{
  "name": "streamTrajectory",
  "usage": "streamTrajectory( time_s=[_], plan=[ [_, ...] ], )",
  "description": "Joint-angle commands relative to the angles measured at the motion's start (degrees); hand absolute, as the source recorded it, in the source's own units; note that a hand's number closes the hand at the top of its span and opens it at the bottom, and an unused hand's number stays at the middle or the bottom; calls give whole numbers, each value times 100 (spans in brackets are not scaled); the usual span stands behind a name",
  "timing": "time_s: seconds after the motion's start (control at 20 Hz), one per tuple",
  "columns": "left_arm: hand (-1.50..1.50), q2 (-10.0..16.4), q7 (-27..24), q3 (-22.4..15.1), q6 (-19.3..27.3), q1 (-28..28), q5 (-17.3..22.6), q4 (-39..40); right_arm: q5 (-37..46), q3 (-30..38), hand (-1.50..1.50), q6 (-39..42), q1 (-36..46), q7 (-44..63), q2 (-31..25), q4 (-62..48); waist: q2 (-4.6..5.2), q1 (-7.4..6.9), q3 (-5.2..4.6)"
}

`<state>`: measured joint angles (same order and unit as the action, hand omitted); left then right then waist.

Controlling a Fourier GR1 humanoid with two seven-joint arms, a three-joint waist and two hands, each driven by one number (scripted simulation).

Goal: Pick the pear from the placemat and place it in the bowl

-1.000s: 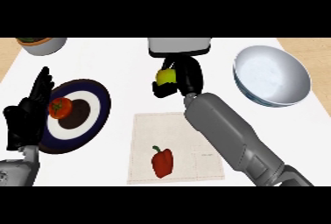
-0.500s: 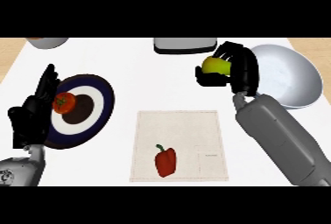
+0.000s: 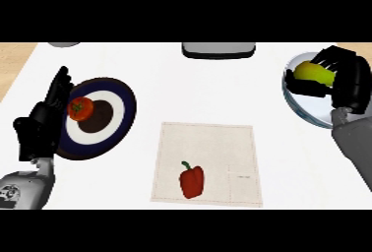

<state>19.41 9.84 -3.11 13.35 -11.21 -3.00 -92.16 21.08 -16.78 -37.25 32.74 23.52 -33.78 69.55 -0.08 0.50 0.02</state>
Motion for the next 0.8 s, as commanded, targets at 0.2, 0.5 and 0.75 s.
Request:
streamTrajectory(
  time_s=[0.2,0.5,0.75],
  plan=[
    [0,-262,-188,-52,-55,-405,-100,443,589,485,150,-359,495,-1071,-30,-2315,59,-147,3],
    [0,-165,-204,95,-150,-470,-108,470,-363,1479,150,-32,875,-2732,-83,-3825,105,-229,16],
    [0,-108,119,15,-268,-451,-64,7,-806,1894,-150,803,1125,-3167,0,-4626,124,-381,29]
  ],
)
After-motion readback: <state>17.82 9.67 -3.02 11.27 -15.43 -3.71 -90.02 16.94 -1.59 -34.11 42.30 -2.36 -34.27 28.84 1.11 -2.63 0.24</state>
